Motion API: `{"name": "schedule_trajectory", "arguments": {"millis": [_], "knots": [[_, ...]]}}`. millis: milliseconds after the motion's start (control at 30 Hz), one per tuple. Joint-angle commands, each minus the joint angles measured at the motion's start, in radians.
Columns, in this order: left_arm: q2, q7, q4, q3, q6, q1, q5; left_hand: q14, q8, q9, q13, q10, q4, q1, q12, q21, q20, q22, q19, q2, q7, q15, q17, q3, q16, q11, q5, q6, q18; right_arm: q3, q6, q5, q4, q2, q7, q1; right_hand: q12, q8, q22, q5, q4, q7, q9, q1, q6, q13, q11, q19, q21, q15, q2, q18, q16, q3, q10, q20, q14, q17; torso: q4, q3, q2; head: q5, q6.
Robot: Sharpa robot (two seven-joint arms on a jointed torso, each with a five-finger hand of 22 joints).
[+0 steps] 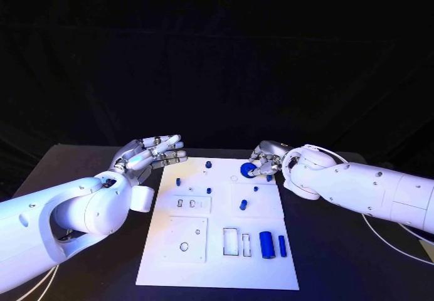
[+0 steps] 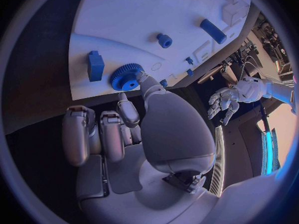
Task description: Assemble the parts on the task board
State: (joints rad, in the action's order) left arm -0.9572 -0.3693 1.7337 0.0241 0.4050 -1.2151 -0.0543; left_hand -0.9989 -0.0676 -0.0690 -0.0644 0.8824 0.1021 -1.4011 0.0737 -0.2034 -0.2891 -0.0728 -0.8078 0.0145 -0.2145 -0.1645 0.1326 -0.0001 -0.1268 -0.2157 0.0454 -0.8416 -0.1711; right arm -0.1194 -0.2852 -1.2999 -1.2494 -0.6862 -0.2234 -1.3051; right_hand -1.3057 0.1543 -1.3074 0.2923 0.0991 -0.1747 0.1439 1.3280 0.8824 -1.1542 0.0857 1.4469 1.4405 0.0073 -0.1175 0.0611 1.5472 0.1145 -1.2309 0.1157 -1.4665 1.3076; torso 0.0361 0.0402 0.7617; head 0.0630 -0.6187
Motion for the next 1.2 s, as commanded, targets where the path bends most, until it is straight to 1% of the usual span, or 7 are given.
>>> {"name": "schedule_trajectory", "arguments": {"millis": [33, 467, 600, 667, 700, 1000, 1200], "knots": [[0.003, -0.003, 0.001, 0.001, -0.021, -0.001, -0.002, 0.004, -0.004, -0.001, -0.001, -0.008, -0.006, -0.001, 0.003, 0.003, 0.000, 0.001, -0.004, 0.009, -0.051, -0.003, -0.001, 0.003, 0.000, -0.001, 0.005, -0.002, -0.007, 0.000, 0.020, -0.017, 0.004, 0.003, 0.004, 0.002, -0.005, 0.008, -0.082, 0.001, 0.005, 0.003, 0.002, 0.012, 0.005, -0.003, 0.002, 0.005, 0.003, 0.007, 0.003, -0.016, 0.004, -0.002, 0.001, 0.005, -0.094, 0.220, -0.0004, 0.0000, 0.000, -0.001, -0.003], [0.003, -0.004, 0.001, 0.001, -0.023, -0.001, -0.002, 0.004, -0.004, -0.001, -0.002, -0.008, -0.007, -0.003, 0.005, 0.003, 0.000, 0.001, -0.004, 0.012, -0.051, -0.003, -0.001, 0.005, 0.000, -0.001, 0.005, -0.002, -0.007, 0.000, 0.035, -0.023, 0.017, 0.013, 0.008, 0.008, -0.012, 0.029, -0.089, -0.001, 0.006, 0.010, 0.010, 0.024, 0.033, -0.015, -0.004, 0.008, 0.006, 0.002, 0.015, -0.017, 0.005, 0.003, -0.007, 0.002, -0.095, 0.222, 0.0010, 0.0001, 0.000, 0.000, -0.002], [0.003, -0.003, 0.001, 0.001, -0.023, -0.001, -0.002, 0.004, -0.004, -0.001, -0.002, -0.008, -0.007, -0.003, 0.005, 0.003, 0.000, 0.001, -0.004, 0.012, -0.051, -0.003, -0.001, 0.005, 0.000, -0.001, 0.005, -0.002, -0.007, 0.000, 0.038, -0.032, 0.020, 0.015, 0.006, 0.010, -0.018, 0.042, -0.095, -0.001, 0.001, 0.017, 0.015, 0.038, 0.059, -0.026, -0.010, 0.011, 0.010, -0.003, 0.028, -0.018, 0.006, 0.015, -0.018, -0.002, -0.095, 0.223, 0.0005, -0.0003, 0.000, 0.000, -0.004], [0.003, -0.003, 0.001, 0.001, -0.023, -0.001, -0.002, 0.004, -0.004, -0.001, -0.002, -0.008, -0.007, -0.003, 0.005, 0.003, 0.000, 0.001, -0.004, 0.012, -0.051, -0.003, -0.001, 0.005, 0.000, -0.001, 0.005, -0.002, -0.007, 0.000, 0.035, -0.043, 0.020, 0.016, 0.003, 0.011, -0.020, 0.051, -0.099, -0.040, -0.008, 0.025, 0.017, 0.059, 0.079, -0.032, -0.018, 0.013, 0.012, -0.010, 0.044, -0.019, 0.007, 0.039, -0.025, -0.008, -0.095, 0.225, 0.0002, -0.0003, 0.000, -0.001, -0.004], [0.003, -0.003, 0.001, 0.001, -0.023, -0.001, -0.002, 0.004, -0.004, -0.001, -0.002, -0.008, -0.007, -0.003, 0.005, 0.003, 0.000, 0.001, -0.004, 0.012, -0.051, -0.003, -0.001, 0.005, 0.000, -0.001, 0.005, -0.002, -0.007, 0.000, 0.033, -0.046, 0.020, 0.016, 0.003, 0.012, -0.020, 0.052, -0.100, -0.043, -0.010, 0.027, 0.018, 0.063, 0.081, -0.033, -0.020, 0.014, 0.013, -0.011, 0.047, -0.019, 0.007, 0.045, -0.026, -0.009, -0.095, 0.225, 0.0002, -0.0003, 0.000, -0.001, -0.004], [0.003, -0.002, 0.000, 0.001, -0.024, -0.001, -0.002, 0.004, -0.004, -0.001, -0.002, -0.008, -0.007, -0.003, 0.005, 0.003, 0.000, 0.001, -0.004, 0.012, -0.051, -0.003, -0.001, 0.005, 0.000, -0.001, 0.005, -0.002, -0.007, 0.000, -0.038, -0.084, 0.006, 0.016, -0.001, 0.013, -0.031, 0.066, -0.113, -0.038, -0.018, 0.039, 0.022, 0.074, 0.114, -0.055, -0.030, 0.022, 0.021, -0.020, 0.052, -0.022, 0.009, 0.082, -0.049, -0.017, -0.097, 0.230, 0.0002, -0.0011, 0.000, -0.002, -0.006], [0.003, -0.001, -0.002, 0.001, -0.025, -0.001, -0.002, 0.004, -0.004, -0.001, -0.002, -0.009, -0.008, -0.004, 0.006, 0.003, 0.000, 0.002, -0.005, 0.013, -0.052, -0.003, -0.001, 0.006, -0.001, -0.001, 0.005, -0.002, -0.007, 0.002, -0.104, -0.097, -0.032, 0.004, 0.010, 0.011, -0.037, 0.069, -0.120, -0.027, -0.018, 0.043, 0.022, 0.070, 0.123, -0.066, -0.034, 0.026, 0.025, -0.024, 0.049, -0.024, 0.010, 0.095, -0.060, -0.021, -0.097, 0.233, -0.0003, -0.0005, -0.001, -0.005, -0.002]]}}
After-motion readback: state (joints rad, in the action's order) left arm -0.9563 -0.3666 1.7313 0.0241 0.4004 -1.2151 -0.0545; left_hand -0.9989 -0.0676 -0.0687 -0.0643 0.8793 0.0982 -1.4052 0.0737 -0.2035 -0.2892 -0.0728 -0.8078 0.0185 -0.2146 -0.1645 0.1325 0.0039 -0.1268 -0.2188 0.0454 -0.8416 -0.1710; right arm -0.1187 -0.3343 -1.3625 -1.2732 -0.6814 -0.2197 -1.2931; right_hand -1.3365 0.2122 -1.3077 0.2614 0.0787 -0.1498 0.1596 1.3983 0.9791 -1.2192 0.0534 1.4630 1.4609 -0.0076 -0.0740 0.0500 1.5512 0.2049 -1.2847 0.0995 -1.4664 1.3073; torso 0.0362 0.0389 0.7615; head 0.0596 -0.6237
